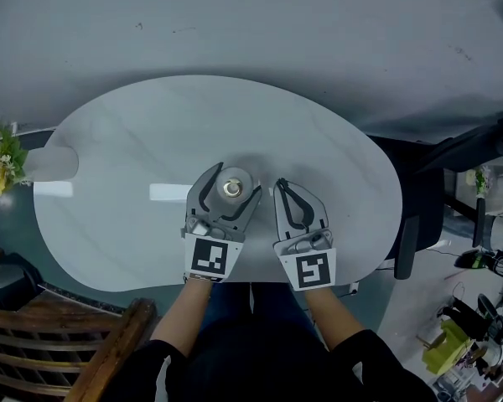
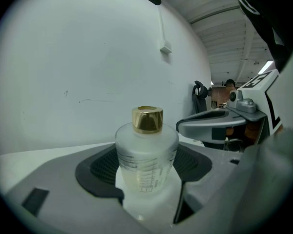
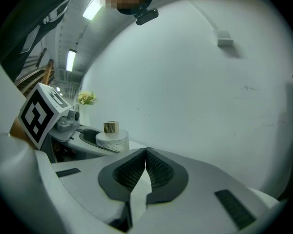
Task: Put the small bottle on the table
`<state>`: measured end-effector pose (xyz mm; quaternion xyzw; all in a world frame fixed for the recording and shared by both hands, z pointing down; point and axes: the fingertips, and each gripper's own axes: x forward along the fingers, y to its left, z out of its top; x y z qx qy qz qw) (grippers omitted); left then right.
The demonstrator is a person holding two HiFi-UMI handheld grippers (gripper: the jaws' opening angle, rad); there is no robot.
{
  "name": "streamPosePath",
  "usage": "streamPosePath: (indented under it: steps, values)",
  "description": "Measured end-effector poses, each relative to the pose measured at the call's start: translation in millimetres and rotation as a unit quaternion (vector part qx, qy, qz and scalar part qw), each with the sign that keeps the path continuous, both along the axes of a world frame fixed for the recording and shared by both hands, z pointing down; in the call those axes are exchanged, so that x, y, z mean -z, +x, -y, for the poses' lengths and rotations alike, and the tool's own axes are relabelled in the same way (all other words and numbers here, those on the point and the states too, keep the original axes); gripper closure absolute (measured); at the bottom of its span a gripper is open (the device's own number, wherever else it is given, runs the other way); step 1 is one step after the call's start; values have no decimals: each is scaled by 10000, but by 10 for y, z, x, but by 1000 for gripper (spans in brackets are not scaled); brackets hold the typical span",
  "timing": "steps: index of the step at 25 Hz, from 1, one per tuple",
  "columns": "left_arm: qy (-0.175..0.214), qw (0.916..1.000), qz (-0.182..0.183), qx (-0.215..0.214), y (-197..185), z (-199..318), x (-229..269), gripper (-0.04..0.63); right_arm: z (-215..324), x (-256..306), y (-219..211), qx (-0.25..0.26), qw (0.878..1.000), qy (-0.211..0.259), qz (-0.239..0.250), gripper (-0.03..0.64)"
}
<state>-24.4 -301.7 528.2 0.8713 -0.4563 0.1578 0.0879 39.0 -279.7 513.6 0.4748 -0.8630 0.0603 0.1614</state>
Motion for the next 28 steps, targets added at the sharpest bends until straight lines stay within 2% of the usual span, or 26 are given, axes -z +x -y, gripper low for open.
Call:
streamPosePath:
  steps: [6,11,28]
  values:
    - [-156,9999,-3,39,4,1,-177,263,10,-128,-26,-11,10000,-68,-14,594]
    - [-39,9999,128,-96,10,24,-262,264,11,-238,-52,9,9998,-166,-50,594]
    - [-403,9984,339,-183,51,-19,-683,264,-16,-457,-84,-39,9994,-348,-59,594]
